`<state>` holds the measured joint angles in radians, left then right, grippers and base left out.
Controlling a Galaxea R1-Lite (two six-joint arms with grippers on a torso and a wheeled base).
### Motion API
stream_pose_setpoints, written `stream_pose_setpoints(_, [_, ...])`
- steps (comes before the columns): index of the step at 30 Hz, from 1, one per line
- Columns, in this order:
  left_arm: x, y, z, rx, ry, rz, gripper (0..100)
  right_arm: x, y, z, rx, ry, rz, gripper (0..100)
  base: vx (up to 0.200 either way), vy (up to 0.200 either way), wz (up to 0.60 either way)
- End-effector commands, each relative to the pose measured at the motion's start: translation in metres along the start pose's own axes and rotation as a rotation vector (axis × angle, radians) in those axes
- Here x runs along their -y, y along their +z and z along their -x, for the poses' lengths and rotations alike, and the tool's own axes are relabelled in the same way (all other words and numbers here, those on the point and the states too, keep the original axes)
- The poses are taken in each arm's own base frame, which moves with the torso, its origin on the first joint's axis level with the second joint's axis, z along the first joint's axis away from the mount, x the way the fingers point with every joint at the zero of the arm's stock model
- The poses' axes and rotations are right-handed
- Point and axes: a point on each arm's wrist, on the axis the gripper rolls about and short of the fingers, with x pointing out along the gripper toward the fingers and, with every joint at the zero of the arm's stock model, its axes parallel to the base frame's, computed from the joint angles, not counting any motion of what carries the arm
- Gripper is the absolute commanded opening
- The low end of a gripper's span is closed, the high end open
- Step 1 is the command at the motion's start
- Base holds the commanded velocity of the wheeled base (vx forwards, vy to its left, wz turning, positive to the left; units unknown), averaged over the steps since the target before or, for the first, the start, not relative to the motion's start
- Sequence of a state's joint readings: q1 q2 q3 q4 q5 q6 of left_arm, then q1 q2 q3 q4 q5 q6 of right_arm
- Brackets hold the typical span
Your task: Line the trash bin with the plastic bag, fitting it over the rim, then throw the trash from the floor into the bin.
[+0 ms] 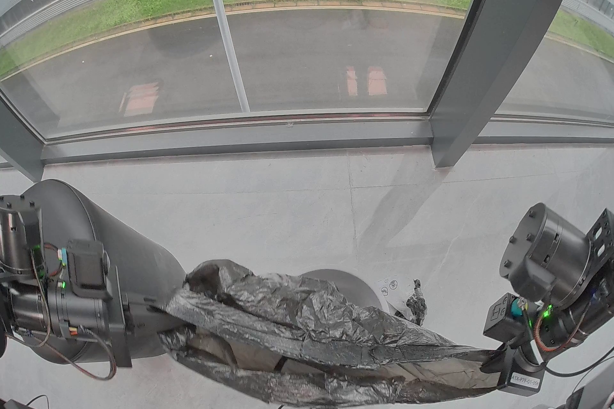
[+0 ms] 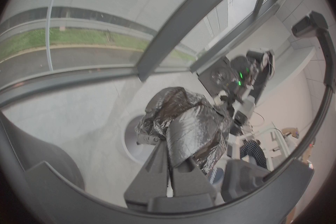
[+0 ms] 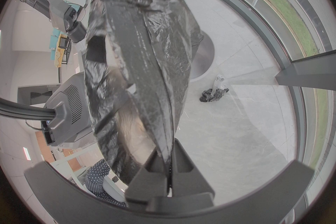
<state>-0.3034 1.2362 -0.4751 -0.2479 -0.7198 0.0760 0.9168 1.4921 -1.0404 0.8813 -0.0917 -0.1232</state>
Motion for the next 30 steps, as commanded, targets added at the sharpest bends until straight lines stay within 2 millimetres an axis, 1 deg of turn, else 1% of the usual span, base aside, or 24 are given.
stream_pose_setpoints(1, [0.028, -0.008, 0.01, -0.077, -0.098, -0.067, 0, 0.003, 0.009, 0.022, 0.052, -0.003, 0.009, 0, 0.0, 0.0, 0.0])
stream_pose_setpoints(8, [0.026, -0.019, 0.007, -0.128, -0.107, -0.009, 0, 0.002, 0.011, 0.012, 0.009, 0.008, 0.012, 0, 0.0, 0.0, 0.0])
stream_pose_setpoints(10, [0.024, -0.021, 0.005, -0.143, -0.109, 0.004, 0, 0.003, 0.016, 0.005, -0.015, 0.01, 0.012, 0, 0.0, 0.0, 0.0])
stream_pose_setpoints(14, [0.018, -0.02, -0.003, -0.161, -0.111, 0.019, 0, 0.004, 0.021, -0.001, -0.033, 0.012, 0.011, 0, 0.0, 0.0, 0.0])
stream_pose_setpoints(18, [0.013, -0.019, -0.011, -0.183, -0.114, 0.036, 0, 0.006, 0.026, -0.005, -0.013, 0.013, 0.003, 0, 0.0, 0.0, 0.0])
stream_pose_setpoints(22, [0.009, -0.019, -0.017, -0.194, -0.181, 0.065, 0, 0.015, 0.03, -0.01, 0.006, 0.0, -0.036, 0, 0.0, 0.0, 0.0])
stream_pose_setpoints(23, [0.007, -0.018, -0.019, -0.194, -0.213, 0.081, 0, 0.019, 0.032, -0.012, 0.025, -0.008, -0.057, 0, 0.0, 0.0, 0.0])
stream_pose_setpoints(27, [0.003, -0.017, -0.024, -0.204, -0.219, 0.096, 0, 0.029, 0.036, -0.014, 0.067, -0.026, -0.093, 0, 0.0, 0.0, 0.0])
stream_pose_setpoints(30, [-0.006, -0.014, -0.032, -0.21, -0.212, 0.11, 0, 0.042, 0.04, -0.021, 0.082, -0.042, -0.107, 0, 0.0, 0.0, 0.0])
